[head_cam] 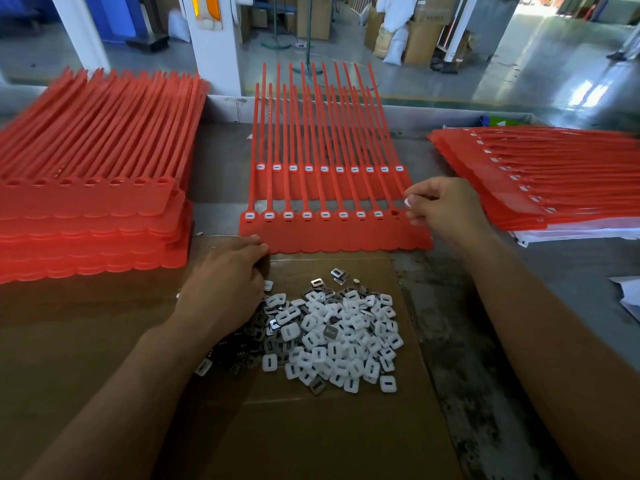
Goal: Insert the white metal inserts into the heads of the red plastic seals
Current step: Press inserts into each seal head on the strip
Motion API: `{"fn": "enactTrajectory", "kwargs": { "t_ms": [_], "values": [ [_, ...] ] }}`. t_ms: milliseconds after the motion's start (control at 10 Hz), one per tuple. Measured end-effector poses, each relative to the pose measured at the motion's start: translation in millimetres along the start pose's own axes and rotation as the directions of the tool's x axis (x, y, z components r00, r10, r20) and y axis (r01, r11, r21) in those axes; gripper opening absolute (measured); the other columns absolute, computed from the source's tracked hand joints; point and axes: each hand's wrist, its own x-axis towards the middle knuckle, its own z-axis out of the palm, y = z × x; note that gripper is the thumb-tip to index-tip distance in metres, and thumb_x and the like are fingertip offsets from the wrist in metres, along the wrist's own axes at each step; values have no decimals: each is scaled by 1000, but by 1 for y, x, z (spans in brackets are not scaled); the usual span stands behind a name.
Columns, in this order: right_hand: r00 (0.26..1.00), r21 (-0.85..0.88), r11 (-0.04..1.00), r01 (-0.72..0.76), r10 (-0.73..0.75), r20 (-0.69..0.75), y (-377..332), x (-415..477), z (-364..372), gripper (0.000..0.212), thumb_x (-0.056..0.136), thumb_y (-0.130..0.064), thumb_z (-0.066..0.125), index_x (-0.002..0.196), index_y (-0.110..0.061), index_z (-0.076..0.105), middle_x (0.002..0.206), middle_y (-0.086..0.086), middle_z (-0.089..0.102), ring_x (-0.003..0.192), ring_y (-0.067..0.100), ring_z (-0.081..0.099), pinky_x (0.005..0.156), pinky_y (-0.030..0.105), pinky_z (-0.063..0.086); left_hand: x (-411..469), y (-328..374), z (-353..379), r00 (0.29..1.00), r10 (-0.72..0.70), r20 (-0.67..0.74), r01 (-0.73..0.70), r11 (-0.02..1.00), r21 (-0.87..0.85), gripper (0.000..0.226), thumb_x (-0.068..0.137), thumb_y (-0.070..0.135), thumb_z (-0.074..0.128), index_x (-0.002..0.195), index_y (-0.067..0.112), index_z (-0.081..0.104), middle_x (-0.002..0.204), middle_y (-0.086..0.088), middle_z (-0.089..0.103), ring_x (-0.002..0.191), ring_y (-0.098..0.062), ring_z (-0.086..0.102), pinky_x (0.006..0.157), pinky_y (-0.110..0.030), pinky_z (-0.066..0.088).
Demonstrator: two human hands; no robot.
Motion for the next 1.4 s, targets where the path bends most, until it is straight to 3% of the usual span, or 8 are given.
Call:
{"fn": "enactTrajectory", "kwargs": {
  "t_ms": [100, 200, 400, 1000, 1100, 1200, 1300, 1400],
  "values": [
    [998, 26, 998, -65, 65, 13, 3, 9, 4, 5, 90, -1, 54, 93, -4, 56, 75, 7, 59, 61, 12, 58, 51, 16, 51, 0, 0, 0, 1000, 1, -1, -1, 1000, 2, 46, 87, 7, 43, 132, 18, 49, 145, 4, 38, 133, -15, 32, 111, -34, 24],
    [999, -142, 989, -37, 40, 20, 9, 16, 9, 6, 86, -8, 61, 82, -13, 61, 75, 2, 60, 70, 13, 56, 67, 28, 49, -1, 0, 0, 1000, 4, -6, -4, 1000, 1, 46, 87, 7, 43, 132, 17, 49, 144, 4, 38, 132, -15, 32, 111, -33, 24],
    [991, -209, 976, -61, 84, 102, 15, 22, 11, 21, 82, -10, 66, 67, -24, 61, 72, -9, 57, 70, 6, 51, 60, 21, 36, -1, 0, 0, 1000, 10, -11, -10, 1000, 9, 46, 88, 7, 43, 132, 17, 49, 144, 5, 38, 132, -15, 33, 109, -31, 23],
    [989, -256, 962, -95, 121, 89, 13, 28, 9, 22, 75, -5, 72, 65, -21, 61, 87, 4, 64, 89, 17, 57, 83, 32, 46, -1, 2, -1, 1000, 5, -9, -5, 1000, 1, 46, 88, 7, 43, 133, 18, 48, 145, 6, 37, 133, -13, 31, 109, -30, 23],
    [982, -230, 962, -146, 169, 83, 8, 30, 9, 19, 72, 0, 73, 65, -16, 64, 81, 4, 65, 78, 12, 58, 74, 26, 48, -2, 2, -1, 1000, 2, -7, -2, 1000, 3, 46, 88, 7, 43, 133, 18, 48, 145, 6, 37, 133, -13, 31, 110, -31, 22],
    [971, -204, 957, -208, 226, 73, 3, 31, 9, 14, 70, 3, 72, 75, -10, 68, 67, -5, 60, 63, 2, 50, 52, 17, 35, -2, 2, -1, 1000, -1, -4, 1, 1000, 5, 46, 89, 8, 43, 133, 18, 47, 145, 6, 36, 133, -13, 31, 110, -31, 22],
    [965, -192, 955, -227, 247, 85, -1, 33, 9, 22, 68, 5, 72, 65, -15, 62, 63, -4, 58, 57, 3, 48, 39, 12, 31, -2, 2, -2, 1000, -6, 3, 6, 1000, 0, 46, 89, 8, 42, 133, 18, 47, 146, 6, 36, 132, -14, 31, 109, -31, 23],
    [963, -206, 951, -232, 255, 93, -3, 34, 9, 24, 67, 5, 72, 64, -17, 61, 66, -3, 59, 59, 3, 48, 42, 14, 33, -2, 3, -2, 1000, -10, 1, 10, 1000, -6, 45, 89, 8, 42, 133, 19, 47, 146, 7, 35, 132, -14, 31, 109, -31, 22]
  ]
}}
